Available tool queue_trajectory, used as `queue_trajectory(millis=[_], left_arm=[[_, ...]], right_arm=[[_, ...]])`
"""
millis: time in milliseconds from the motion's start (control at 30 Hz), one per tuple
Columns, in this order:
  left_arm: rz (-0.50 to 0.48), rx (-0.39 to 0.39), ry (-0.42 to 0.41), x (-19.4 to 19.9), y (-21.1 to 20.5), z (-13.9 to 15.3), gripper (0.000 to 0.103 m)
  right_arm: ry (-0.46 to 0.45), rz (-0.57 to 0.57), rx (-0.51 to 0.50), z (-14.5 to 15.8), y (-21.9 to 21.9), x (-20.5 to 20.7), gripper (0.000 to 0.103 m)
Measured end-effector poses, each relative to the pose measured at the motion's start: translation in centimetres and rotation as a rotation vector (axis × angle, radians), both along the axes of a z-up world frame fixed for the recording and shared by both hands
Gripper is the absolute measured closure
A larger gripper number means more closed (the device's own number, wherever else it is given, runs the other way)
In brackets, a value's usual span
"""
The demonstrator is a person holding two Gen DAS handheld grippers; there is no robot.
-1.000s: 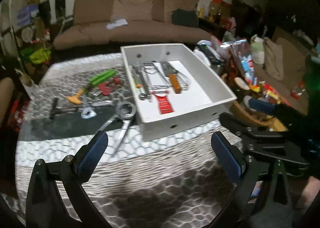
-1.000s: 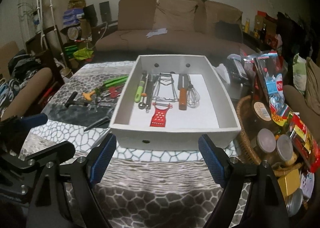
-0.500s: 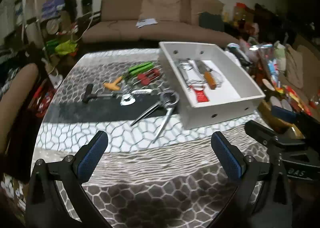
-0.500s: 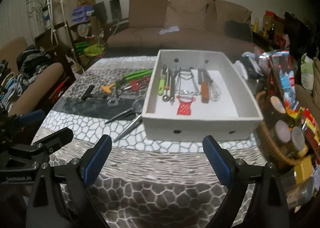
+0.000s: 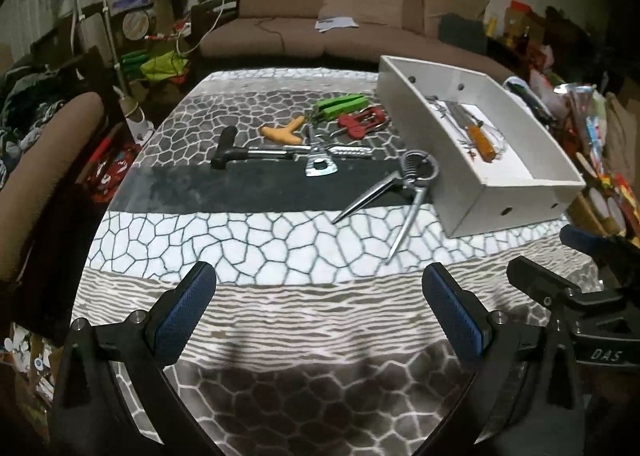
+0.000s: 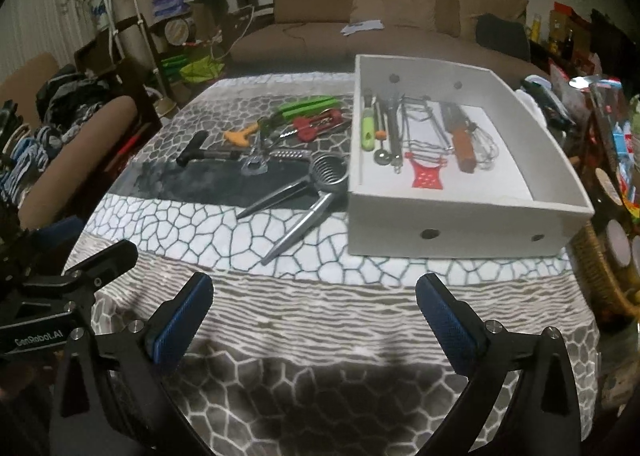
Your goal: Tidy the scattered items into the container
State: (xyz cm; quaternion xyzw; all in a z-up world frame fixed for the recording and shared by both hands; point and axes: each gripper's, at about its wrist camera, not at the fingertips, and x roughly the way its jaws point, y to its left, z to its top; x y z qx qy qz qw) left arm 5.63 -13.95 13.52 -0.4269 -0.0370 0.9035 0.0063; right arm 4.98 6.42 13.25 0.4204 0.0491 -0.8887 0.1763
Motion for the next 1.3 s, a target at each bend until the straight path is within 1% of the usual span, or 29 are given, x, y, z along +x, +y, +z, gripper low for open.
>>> queue_trajectory(millis=[100,233,333,433,600,733,833,967,1167,1300], left_arm=[[0.006,0.005,-0.012,-0.6,-0.8,-1.0,0.000],[0.019,0.012,-0.008,-1.0,-1.9,-2.2,0.000],[0.028,0.028,-0.025,-1.6,-2.7,-3.5,0.000],[0.022,0.045,-0.059,-2.4,-3.3,-5.0,0.000],[0.008,0.044,-0.064,-3.2,-3.2,-6.2,0.000],[-0.018,0.033,-0.073,-3.6,-1.6,-7.8,0.000],[-0.020,0.015,-0.083,-4.0,-0.4,-8.8,0.000],[-0.035,0.010,-0.074,-4.1,1.9,-9.2,0.000],[-0.063,0.042,-0.072,-4.4,6.2,-9.7,0.000],[-0.055,0.054,-0.070,-4.7,9.0,-10.5,0.000]], right_arm=[[-0.013,0.012,-0.001,-0.8,-0.8,-0.4,0.000],[-0.017,0.012,0.007,-1.8,-1.0,-1.0,0.000],[-0.036,-0.005,0.006,-2.9,-0.6,-1.6,0.000],[-0.060,-0.021,-0.018,-3.9,-0.1,-2.3,0.000],[-0.084,-0.046,-0.020,-5.6,0.4,-3.2,0.000],[-0.088,-0.084,-0.010,-6.9,1.8,-3.7,0.000],[-0.093,-0.124,0.012,-7.9,3.5,-4.2,0.000],[-0.083,-0.166,0.037,-8.5,6.0,-4.8,0.000],[-0.036,-0.189,0.070,-8.3,9.6,-4.5,0.000],[-0.038,-0.215,0.050,-8.8,12.1,-4.9,0.000]])
